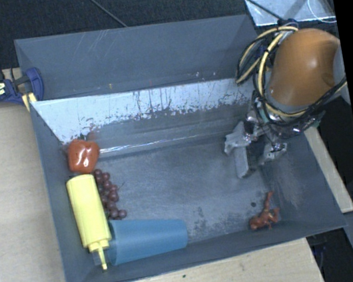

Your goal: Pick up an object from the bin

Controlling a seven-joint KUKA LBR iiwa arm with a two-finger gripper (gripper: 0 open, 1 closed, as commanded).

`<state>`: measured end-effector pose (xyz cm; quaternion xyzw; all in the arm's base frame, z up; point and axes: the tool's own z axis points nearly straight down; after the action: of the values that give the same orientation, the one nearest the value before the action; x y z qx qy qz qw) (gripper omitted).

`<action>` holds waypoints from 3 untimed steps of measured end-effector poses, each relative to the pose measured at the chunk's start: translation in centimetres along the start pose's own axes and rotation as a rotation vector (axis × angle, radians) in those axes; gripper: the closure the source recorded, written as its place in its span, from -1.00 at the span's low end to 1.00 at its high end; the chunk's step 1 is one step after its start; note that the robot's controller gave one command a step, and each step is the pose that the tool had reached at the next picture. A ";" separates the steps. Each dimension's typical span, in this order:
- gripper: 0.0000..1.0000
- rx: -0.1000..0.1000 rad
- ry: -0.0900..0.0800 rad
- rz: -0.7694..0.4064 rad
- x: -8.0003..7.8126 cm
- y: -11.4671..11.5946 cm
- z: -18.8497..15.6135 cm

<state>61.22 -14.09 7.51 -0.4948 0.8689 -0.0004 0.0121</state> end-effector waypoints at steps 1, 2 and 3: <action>1.00 -0.019 -0.022 -0.643 -1.4 -0.9 0.3; 1.00 -0.018 -0.022 -0.641 -1.4 -0.9 0.3; 1.00 -0.016 -0.023 -0.641 -1.5 -1.0 -0.3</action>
Offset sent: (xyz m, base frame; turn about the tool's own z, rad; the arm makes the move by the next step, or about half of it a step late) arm 0.0000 0.0000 0.0000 0.0000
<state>62.78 -13.32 7.90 -0.7433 0.6687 0.0083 0.0171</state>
